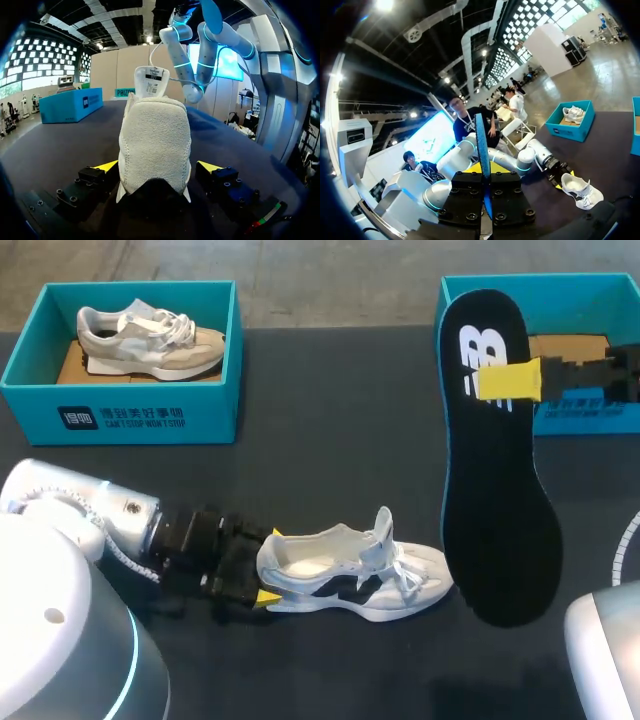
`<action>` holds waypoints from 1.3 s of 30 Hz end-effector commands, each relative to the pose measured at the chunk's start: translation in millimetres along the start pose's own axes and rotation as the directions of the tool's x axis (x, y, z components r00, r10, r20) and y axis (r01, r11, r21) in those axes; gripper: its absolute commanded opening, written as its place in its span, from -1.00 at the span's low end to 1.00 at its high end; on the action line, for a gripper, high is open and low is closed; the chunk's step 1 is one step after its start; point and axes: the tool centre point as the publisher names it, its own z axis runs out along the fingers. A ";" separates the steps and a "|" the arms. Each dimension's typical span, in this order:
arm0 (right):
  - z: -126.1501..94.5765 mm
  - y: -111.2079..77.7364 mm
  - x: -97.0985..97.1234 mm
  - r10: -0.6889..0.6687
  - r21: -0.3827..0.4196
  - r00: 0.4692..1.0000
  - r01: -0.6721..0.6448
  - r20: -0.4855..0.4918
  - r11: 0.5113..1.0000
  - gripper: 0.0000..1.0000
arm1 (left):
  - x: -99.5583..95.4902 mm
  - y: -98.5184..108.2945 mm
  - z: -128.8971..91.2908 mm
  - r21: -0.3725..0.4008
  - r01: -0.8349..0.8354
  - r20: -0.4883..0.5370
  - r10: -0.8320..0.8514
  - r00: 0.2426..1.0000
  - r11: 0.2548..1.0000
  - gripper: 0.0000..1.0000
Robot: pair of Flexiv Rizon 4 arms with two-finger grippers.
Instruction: Take the shoe out of the shoebox, open the shoe tongue, remove and reinsert the insole, then place the shoe into the shoebox
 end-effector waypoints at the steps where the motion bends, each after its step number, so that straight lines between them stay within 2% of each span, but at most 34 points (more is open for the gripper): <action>1: 11.6 -6.5 10.1 0.003 -0.294 1.000 0.000 0.010 0.956 -1.00 | 2.4 -5.6 -16.4 -0.104 0.012 -0.035 -0.015 0.999 0.994 1.00; 5: 11.6 -6.5 10.1 0.003 -0.294 1.000 0.000 0.010 0.956 -1.00 | 4.7 -8.3 -31.2 -0.236 -0.004 -0.056 -0.010 0.998 0.972 1.00; 11: 11.6 -6.5 10.1 0.003 -0.294 1.000 0.000 0.010 0.956 -1.00 | 3.8 -10.5 -47.8 -0.390 -0.005 -0.060 -0.020 0.998 0.921 1.00; 21: 11.6 -6.5 10.1 0.003 -0.294 1.000 0.000 0.010 0.956 -1.00 | 7.1 -15.8 -71.1 -0.636 -0.016 -0.113 -0.072 0.991 0.772 1.00; 30: 11.6 -6.5 10.1 0.003 -0.294 1.000 0.000 0.010 0.956 -1.00 | 4.7 -30.1 -79.3 -0.744 -0.011 -0.163 -0.166 0.972 0.668 1.00; 39: 11.6 -6.5 10.1 0.003 -0.294 1.000 0.000 0.010 0.956 -1.00 | -6.5 -44.9 -81.1 -0.820 -0.062 -0.155 -0.116 0.981 0.569 1.00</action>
